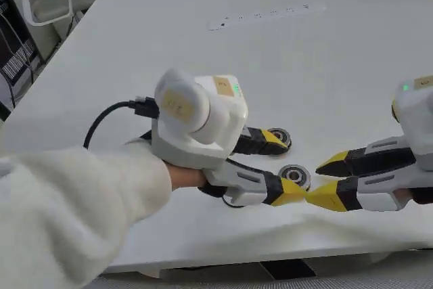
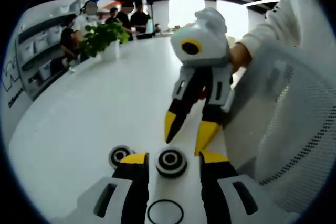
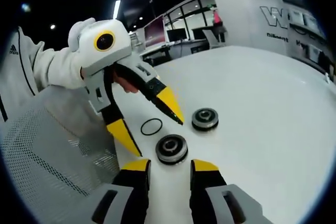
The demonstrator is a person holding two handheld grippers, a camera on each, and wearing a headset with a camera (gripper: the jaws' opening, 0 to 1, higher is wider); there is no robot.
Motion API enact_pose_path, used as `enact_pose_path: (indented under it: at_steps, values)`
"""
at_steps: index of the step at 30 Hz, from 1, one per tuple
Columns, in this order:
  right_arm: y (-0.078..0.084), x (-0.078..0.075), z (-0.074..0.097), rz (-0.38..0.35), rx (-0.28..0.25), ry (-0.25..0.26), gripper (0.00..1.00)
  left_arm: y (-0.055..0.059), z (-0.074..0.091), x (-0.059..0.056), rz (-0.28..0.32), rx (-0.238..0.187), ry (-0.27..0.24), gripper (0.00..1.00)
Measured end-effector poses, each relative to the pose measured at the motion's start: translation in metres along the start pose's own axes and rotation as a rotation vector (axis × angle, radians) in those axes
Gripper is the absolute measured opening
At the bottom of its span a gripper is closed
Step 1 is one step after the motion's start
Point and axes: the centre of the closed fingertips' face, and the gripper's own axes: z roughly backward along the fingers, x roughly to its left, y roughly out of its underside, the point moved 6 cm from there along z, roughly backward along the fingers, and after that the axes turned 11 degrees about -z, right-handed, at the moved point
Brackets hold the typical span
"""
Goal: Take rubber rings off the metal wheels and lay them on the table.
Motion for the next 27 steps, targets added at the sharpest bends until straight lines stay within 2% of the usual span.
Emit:
enact_pose_path:
  at_steps: [9,10,12,16,18,27]
  values:
    - [0.0046,-0.0004,-0.0049,0.023,-0.005,0.003,0.22,0.0042,-0.0054,-0.0017,0.035,-0.015,-0.012,0.27]
    - [0.0051,-0.0002,-0.0052,0.025,-0.005,0.004,0.22,0.0045,-0.0057,-0.0023,0.069,-0.024,-0.010,0.26]
    - [0.0050,-0.0005,-0.0058,0.034,-0.008,0.007,0.21,0.0050,-0.0058,-0.0024,0.077,-0.036,-0.008,0.23]
    - [0.0036,-0.0019,-0.0068,0.039,-0.015,0.013,0.21,0.0067,-0.0061,0.0002,0.074,-0.031,-0.025,0.19]
    - [0.0030,-0.0022,-0.0069,0.035,-0.021,0.012,0.21,0.0088,-0.0066,0.0006,0.102,-0.027,-0.023,0.19]
    - [0.0031,-0.0013,-0.0096,0.066,-0.025,0.012,0.18,0.0097,-0.0070,-0.0007,0.074,-0.034,-0.039,0.14]
